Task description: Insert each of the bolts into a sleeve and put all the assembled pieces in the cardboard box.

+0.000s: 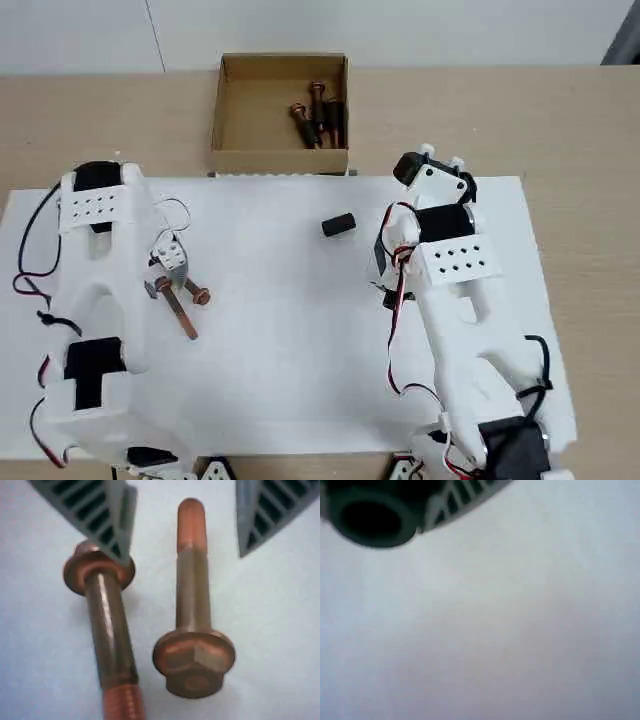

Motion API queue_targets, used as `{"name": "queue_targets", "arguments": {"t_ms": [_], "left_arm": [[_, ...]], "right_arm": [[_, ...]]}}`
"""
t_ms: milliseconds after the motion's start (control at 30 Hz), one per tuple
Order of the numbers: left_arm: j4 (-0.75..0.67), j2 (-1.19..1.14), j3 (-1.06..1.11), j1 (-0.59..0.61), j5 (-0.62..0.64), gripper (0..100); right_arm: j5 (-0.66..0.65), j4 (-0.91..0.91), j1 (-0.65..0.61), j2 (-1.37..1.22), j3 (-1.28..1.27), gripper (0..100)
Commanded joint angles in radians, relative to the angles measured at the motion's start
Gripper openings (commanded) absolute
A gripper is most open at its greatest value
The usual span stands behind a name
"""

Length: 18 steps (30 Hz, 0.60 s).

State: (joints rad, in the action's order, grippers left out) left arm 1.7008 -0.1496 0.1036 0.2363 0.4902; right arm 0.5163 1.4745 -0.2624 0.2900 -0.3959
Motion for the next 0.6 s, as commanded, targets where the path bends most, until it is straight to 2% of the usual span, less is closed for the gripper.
{"name": "queue_targets", "arguments": {"t_ms": [0,567], "left_arm": [[0.009,0.003,-0.031,0.002,0.006,15],[-0.034,0.002,-0.028,0.005,0.006,15]], "right_arm": [[-0.002,-0.007,0.01,0.028,0.006,0.2],[0.0,-0.015,0.01,0.038,-0.046,0.2]]}}
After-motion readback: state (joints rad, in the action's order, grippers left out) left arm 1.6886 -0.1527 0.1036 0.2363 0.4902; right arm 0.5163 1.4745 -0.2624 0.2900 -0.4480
